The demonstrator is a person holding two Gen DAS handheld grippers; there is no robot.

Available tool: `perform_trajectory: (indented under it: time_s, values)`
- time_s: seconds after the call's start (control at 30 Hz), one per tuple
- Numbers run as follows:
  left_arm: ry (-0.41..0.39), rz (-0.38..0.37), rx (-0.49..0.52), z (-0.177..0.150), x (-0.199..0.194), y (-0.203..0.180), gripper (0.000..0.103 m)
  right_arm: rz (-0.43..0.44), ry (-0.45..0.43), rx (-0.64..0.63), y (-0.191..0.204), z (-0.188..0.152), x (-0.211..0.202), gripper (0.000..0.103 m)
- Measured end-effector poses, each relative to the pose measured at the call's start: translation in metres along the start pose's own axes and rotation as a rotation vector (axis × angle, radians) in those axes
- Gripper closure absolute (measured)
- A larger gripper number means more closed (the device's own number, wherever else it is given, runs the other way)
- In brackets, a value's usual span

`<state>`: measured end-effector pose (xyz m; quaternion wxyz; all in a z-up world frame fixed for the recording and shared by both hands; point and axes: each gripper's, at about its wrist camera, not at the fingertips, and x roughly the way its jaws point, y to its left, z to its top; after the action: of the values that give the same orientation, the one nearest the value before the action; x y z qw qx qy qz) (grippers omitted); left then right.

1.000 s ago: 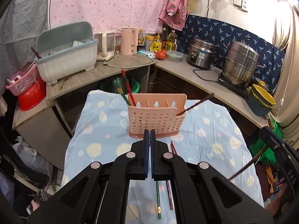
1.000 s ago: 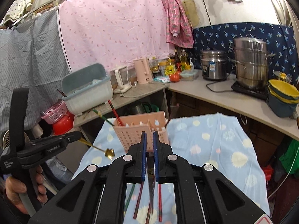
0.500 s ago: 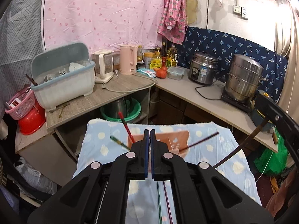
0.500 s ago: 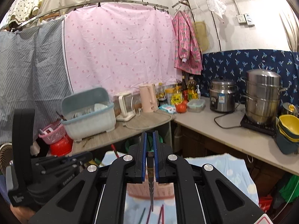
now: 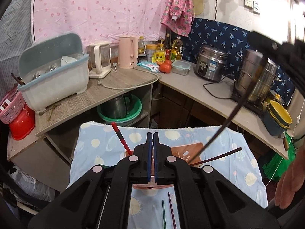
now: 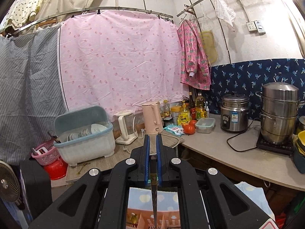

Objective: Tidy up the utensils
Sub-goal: 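Lower the gold spoon and dark brown chopstick into the pink holder, then open both grippers and withdraw them from the pink holder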

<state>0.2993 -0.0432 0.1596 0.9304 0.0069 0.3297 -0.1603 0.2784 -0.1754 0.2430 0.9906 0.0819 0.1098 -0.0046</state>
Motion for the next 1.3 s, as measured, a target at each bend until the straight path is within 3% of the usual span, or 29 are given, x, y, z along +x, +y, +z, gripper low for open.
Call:
perform_trajectory:
  time_s: [0.37,0.43,0.53,0.6,0.87,1.3]
  values:
    - [0.073,-0.002,-0.024,-0.019,0.038,0.003,0.101,0.002,0.146,-0.003,-0.005,-0.064,0.036,0.096]
    - [0.067,0.008,-0.033,-0.021,0.037,0.004,0.1,-0.003,0.153,0.005,-0.009,-0.071,0.033,0.09]
    - [0.063,0.015,-0.043,-0.022,0.033,0.005,0.088,-0.016,0.155,0.013,-0.015,-0.077,0.025,0.079]
    - [0.062,0.018,-0.051,-0.023,0.031,0.006,0.084,-0.019,0.155,0.016,-0.018,-0.079,0.019,0.079]
    - [0.063,0.014,-0.058,-0.036,0.016,0.002,0.084,-0.021,0.174,0.021,-0.02,-0.089,-0.009,0.079]
    - [0.069,-0.005,-0.034,-0.071,-0.024,-0.015,0.083,-0.015,0.254,0.074,-0.023,-0.134,-0.071,0.079]
